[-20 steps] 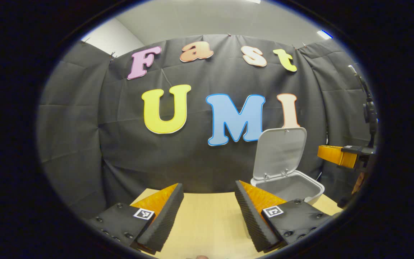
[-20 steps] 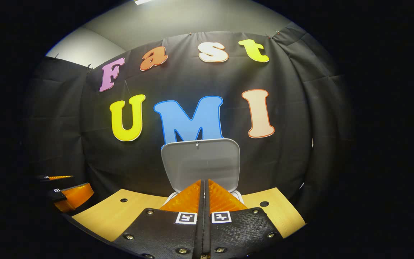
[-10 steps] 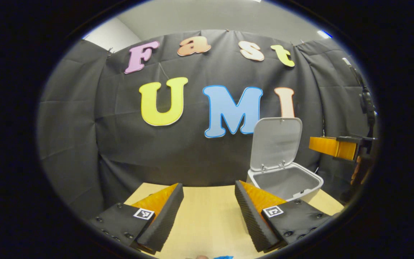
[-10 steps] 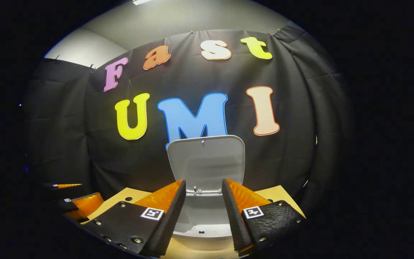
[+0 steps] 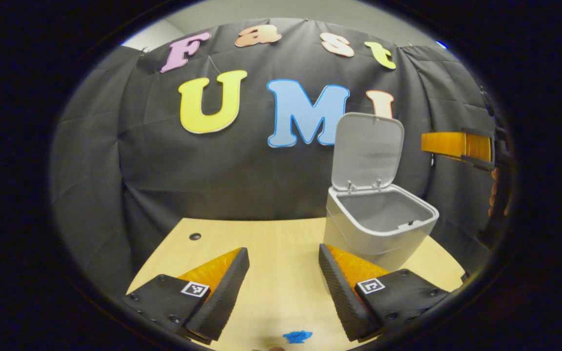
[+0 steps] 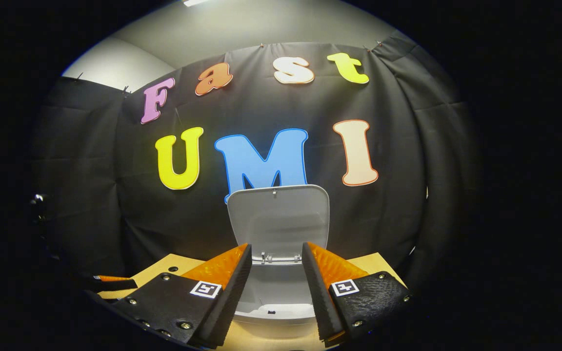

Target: Press the lid of the desktop garbage bin to open it, pick up the crumpled paper on the desktop and throw it into the bin, then pick up the pop can on the desktop and drop it into the bin, and finally close the garbage bin lid.

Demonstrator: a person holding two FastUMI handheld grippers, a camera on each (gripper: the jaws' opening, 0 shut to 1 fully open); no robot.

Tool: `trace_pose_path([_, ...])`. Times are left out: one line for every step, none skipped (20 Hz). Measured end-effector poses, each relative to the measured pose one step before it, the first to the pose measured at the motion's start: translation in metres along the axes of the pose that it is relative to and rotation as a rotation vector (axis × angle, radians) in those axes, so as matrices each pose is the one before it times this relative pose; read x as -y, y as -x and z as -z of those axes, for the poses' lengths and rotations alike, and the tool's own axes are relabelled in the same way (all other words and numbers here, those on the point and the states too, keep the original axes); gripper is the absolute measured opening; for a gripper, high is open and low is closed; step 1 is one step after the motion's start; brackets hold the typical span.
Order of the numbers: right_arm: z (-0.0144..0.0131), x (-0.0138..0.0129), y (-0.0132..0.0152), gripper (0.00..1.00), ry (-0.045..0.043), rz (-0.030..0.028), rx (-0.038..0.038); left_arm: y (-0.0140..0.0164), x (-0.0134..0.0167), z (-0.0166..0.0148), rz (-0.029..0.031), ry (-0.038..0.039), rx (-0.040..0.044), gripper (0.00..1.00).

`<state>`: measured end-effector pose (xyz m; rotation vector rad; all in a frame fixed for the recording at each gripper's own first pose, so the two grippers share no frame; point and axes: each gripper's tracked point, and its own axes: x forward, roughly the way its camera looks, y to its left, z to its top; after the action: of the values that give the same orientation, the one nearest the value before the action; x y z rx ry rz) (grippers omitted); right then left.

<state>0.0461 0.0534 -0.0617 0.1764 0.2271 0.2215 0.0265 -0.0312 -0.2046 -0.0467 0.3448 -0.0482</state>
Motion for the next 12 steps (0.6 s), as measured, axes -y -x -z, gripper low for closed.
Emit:
trace_pose_path([0.00043,0.00010,0.00127,0.68,-0.00079,0.00141,-0.00238,-0.00204,0.00061,0.01212,0.00599,0.00342,-0.02504,0.97])
trace_pose_path([0.00103,0.00052,0.00084,0.68,0.00053,0.00201,-0.00295,-0.00190,0.00041,0.01251,0.00196,0.00398,-0.02596,0.97])
trace_pose_path([0.00180,0.00009,0.00135,0.68,0.00057,0.00157,-0.00345,-0.00247,0.00135,0.01061,0.00479,0.00583,-0.02449,0.96])
trace_pose_path([0.00185,0.00128,0.00043,0.68,-0.00035,0.00197,-0.00225,-0.00211,0.00029,0.01112,0.00231,0.00527,-0.02496,0.94])
trace_pose_path([0.00036,-0.00068,0.00092,0.68,-0.00166,0.00035,-0.00392,-0.00295,0.00021,0.01289,0.00246,0.00530,-0.03130,0.95])
trace_pose_path([0.00172,-0.00007,0.00101,0.68,-0.00197,0.00023,-0.00281,-0.00339,-0.00052,0.01223,0.00232,0.00425,-0.02715,0.95])
trace_pose_path([0.00147,0.00026,0.00056,0.68,-0.00138,0.00119,-0.00483,-0.00346,0.00066,0.01246,0.00276,0.00410,-0.02336,0.95])
trace_pose_path([0.00156,0.00059,0.00003,0.67,-0.00029,0.00152,-0.00531,-0.00285,0.00028,0.01123,0.00563,0.00277,-0.02498,0.95])
trace_pose_path([0.00229,0.00021,0.00130,0.67,-0.00036,0.00093,-0.00367,-0.00465,0.00148,0.01033,0.00409,0.00232,-0.02697,0.96])
trace_pose_path([0.00096,0.00023,-0.00027,0.67,-0.00087,0.00026,-0.00444,-0.00372,0.00138,0.01130,0.00597,0.00283,-0.02981,0.96])
trace_pose_path([0.00177,0.00007,0.00040,0.67,-0.00010,0.00012,-0.00406,-0.00362,0.00161,0.01385,0.00584,0.00270,-0.03092,0.96])
trace_pose_path([0.00148,0.00091,-0.00046,0.68,-0.00014,0.00158,-0.00414,-0.00339,0.00128,0.01392,0.00442,0.00361,-0.02813,0.94])
